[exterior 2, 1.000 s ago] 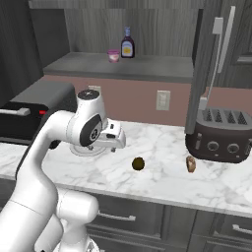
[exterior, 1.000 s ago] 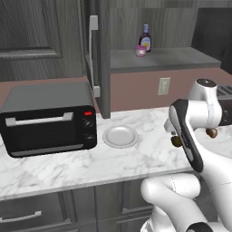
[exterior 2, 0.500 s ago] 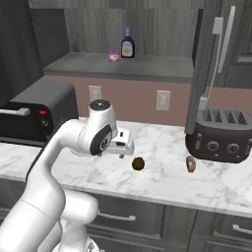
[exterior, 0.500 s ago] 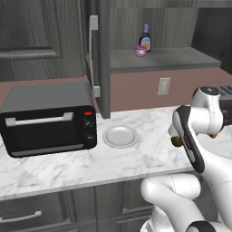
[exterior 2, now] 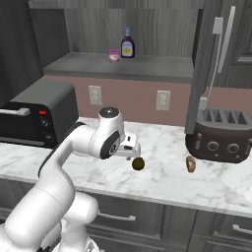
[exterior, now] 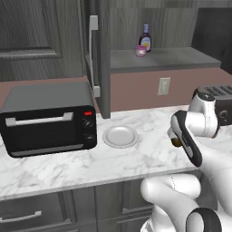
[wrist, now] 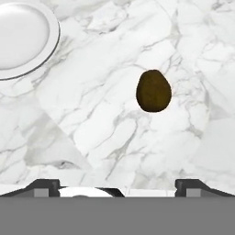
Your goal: Pick the avocado and bread from the counter and place them on the plate. Then pick the jam from the cabinet and place it next to the plate. Lastly close the cabinet door.
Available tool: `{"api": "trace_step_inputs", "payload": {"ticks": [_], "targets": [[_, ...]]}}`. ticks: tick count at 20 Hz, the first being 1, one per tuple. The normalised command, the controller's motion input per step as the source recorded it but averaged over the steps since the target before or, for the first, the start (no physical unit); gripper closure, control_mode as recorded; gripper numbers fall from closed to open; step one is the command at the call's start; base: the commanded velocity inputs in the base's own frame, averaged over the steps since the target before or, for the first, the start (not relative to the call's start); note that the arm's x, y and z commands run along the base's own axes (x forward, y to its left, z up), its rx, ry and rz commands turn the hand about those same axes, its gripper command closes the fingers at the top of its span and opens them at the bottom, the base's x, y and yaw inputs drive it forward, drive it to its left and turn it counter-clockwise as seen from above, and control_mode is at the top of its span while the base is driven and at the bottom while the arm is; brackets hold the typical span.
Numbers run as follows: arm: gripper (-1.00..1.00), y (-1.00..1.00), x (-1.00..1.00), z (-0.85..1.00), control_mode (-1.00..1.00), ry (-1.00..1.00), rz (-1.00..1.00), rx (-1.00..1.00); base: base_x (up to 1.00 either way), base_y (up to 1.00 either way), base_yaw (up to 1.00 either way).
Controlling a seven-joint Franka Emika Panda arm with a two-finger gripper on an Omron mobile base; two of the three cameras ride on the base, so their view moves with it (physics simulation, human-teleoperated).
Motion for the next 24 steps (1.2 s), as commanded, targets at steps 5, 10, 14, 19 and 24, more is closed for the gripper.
{"api": "trace_step_inputs", "payload": {"ticks": [5,10,14,19,24], "targets": [[-1.0,-0.17,0.3,-0.24,-1.0,0.0,0.0,0.0,0.0,0.0,0.0],[-1.0,-0.19,0.22,-0.23,-1.0,0.0,0.0,0.0,0.0,0.0,0.0],[-1.0,-0.17,0.19,-0.25,-1.0,0.0,0.0,0.0,0.0,0.0,0.0],[-1.0,-0.12,0.26,-0.29,-1.0,0.0,0.0,0.0,0.0,0.0,0.0],[-1.0,-0.09,0.26,-0.27,-1.0,0.0,0.0,0.0,0.0,0.0,0.0]]}}
